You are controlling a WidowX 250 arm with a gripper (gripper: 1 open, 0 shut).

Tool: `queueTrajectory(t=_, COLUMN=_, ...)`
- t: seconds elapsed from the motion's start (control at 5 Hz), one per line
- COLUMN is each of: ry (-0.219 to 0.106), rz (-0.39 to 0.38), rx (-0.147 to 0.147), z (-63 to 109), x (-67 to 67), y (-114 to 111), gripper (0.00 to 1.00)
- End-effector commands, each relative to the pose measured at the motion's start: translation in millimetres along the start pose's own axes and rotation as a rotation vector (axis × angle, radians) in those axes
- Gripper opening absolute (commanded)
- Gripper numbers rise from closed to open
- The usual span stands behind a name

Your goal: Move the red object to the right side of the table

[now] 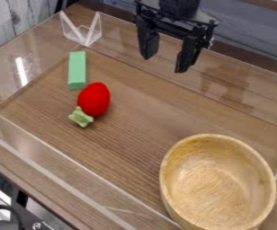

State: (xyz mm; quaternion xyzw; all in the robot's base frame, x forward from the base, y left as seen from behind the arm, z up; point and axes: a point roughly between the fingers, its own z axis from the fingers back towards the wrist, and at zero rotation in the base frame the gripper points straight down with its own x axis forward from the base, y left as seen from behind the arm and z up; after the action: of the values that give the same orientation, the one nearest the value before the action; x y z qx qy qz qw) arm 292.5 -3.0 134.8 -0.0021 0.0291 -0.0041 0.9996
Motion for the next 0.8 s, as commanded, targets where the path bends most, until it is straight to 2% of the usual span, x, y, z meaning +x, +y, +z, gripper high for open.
queueTrajectory(t=0.0, ry=0.026, rz=-0.029, rx=0.001, z=-20.4, x=-4.4, y=8, gripper=1.00)
queueTrajectory(t=0.2, ry=0.018, rz=-0.025, rx=0.010, z=-39.8, x=-16.3, y=30, gripper=1.00)
queueTrajectory(t=0.4, ry=-0.034, rz=-0.026, rx=0.020, z=-48.4, x=-24.9, y=52, gripper=1.00)
queueTrajectory(t=0.6, ry=-0.080, rz=0.032, rx=0.027, z=-40.9, x=-34.7, y=81, gripper=1.00)
